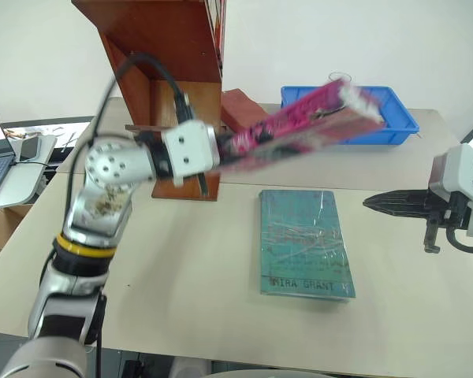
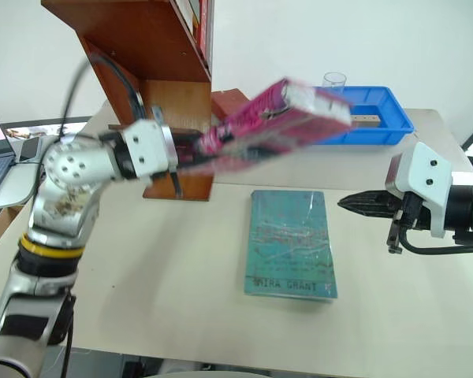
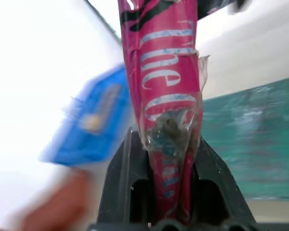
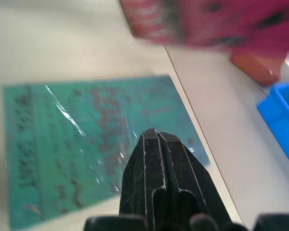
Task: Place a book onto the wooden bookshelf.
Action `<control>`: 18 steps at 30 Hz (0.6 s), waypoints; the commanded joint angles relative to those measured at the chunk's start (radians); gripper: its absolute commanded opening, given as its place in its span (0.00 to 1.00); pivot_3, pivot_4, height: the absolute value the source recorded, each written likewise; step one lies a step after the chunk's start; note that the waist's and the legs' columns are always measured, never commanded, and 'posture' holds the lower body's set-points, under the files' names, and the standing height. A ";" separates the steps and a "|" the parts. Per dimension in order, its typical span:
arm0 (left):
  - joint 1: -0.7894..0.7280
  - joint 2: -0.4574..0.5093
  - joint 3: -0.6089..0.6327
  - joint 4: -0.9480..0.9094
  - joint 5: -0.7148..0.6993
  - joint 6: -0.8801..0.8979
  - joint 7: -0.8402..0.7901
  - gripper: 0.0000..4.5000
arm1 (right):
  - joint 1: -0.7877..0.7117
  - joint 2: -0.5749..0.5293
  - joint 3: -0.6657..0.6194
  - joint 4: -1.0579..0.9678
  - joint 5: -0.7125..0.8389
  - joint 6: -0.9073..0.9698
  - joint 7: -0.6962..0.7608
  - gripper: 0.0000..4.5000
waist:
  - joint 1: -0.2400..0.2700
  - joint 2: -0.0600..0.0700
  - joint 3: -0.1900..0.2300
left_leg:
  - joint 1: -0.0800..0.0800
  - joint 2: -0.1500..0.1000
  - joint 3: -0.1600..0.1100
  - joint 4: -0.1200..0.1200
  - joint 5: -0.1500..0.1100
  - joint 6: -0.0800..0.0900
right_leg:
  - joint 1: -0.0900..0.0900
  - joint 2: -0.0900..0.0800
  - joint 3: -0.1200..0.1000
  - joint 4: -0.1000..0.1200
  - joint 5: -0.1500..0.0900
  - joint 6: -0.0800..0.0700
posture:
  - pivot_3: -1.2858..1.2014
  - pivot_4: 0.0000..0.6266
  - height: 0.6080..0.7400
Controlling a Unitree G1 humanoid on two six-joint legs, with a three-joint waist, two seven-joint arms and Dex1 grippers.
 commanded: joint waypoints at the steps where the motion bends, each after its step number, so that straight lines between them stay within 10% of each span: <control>1: -0.095 -0.001 0.039 0.056 0.079 -0.223 0.071 0.06 | -0.048 -0.027 -0.039 -0.045 0.061 0.048 -0.031 0.00 | 0.000 0.000 0.000 | -0.001 0.000 0.000 0.000 0.000 0.000 | 0.000 0.000 0.000 -0.001 0.000 0.000 | 0.52 0.24 0.49; 18: -0.277 0.265 -0.095 0.440 0.484 -0.380 0.024 0.06 | -0.425 0.058 0.130 0.099 0.123 0.073 -0.219 0.00 | -0.001 0.008 -0.001 | -0.002 0.001 0.000 0.000 0.000 0.002 | -0.005 0.001 -0.001 0.004 0.000 0.001 | 0.52 0.24 0.49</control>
